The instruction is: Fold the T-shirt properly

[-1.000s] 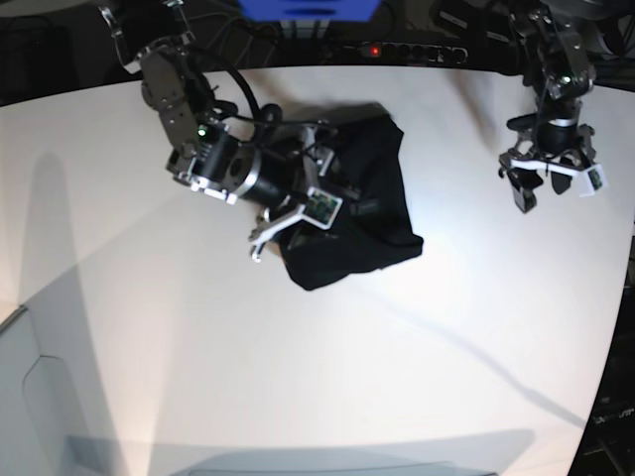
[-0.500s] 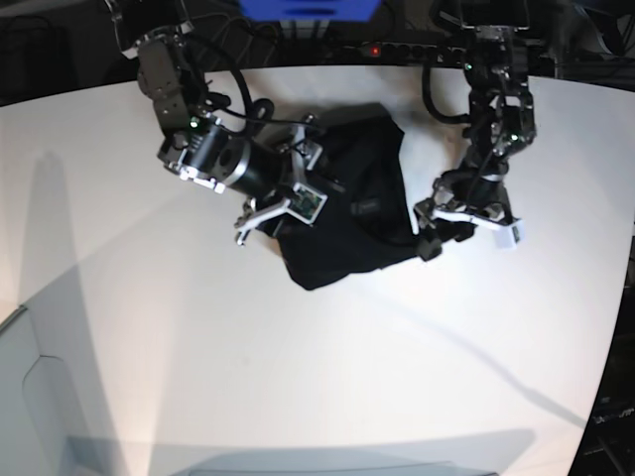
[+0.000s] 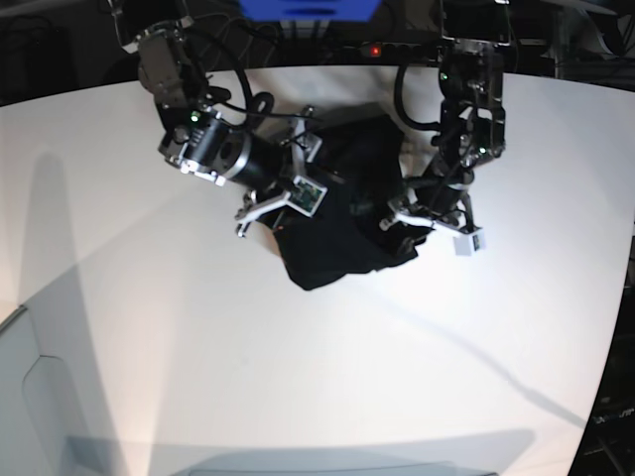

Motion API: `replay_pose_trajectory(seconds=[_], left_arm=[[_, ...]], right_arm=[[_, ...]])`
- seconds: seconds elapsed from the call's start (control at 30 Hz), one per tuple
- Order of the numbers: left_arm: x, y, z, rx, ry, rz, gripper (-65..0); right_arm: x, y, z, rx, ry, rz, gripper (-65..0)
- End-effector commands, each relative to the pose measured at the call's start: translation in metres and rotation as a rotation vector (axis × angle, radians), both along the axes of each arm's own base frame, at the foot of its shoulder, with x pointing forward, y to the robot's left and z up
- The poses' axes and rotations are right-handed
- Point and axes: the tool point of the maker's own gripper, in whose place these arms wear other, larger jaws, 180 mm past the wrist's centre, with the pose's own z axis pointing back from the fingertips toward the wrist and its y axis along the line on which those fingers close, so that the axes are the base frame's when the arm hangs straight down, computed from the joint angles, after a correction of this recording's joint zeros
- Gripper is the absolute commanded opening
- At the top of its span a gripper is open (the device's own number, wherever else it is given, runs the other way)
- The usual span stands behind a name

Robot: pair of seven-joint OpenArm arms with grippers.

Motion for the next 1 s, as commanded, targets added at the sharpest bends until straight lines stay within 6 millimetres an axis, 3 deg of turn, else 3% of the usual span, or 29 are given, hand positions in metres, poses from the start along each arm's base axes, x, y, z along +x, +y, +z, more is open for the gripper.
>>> replay_pose_trajectory(seconds=[0.0,0.07,0.1,0.33,0.4,0.53,0.63,0.77,0.97], left_arm=[[0.008,0.001,0.013,0.000,-0.047,0.000,-46.1],[0.010,0.001,0.017,-0.005,-0.060,0.001,-55.2],[0.008,0.000,0.018,-0.006,-0.057,0.001,-63.5],[-0.009,0.000,0.047,0.008,-0.125,-0.011,-65.0],[-0.015,0.008,0.049,0.016,-0.125,0.010,-65.0],[-0.027,0.030,0.036,0.036,-0.083,0.069,-65.0],[-0.033,0.042,0.014,0.039,-0.024,0.095,-65.0],[-0.035,0.046,-0.007,0.035,0.029,0.107,-65.0],[-0.039,0.049,-0.034,0.022,0.100,0.125,-65.0]], right_arm=[[0.002,0.004,0.012,0.038,-0.029,0.007,-29.0],[0.002,0.004,0.011,0.037,-0.028,0.007,-29.0],[0.002,0.004,0.011,0.037,-0.028,0.007,-29.0],[0.005,0.004,0.014,0.040,-0.037,0.008,-29.0],[0.005,0.005,0.014,0.043,-0.038,0.007,-29.0],[0.005,0.006,0.014,0.045,-0.038,0.007,-29.0],[0.005,0.006,0.014,0.045,-0.038,0.007,-29.0],[0.005,0.006,0.015,0.048,-0.039,0.007,-29.0],[0.030,0.009,0.038,0.096,-0.096,-0.037,-29.3]])
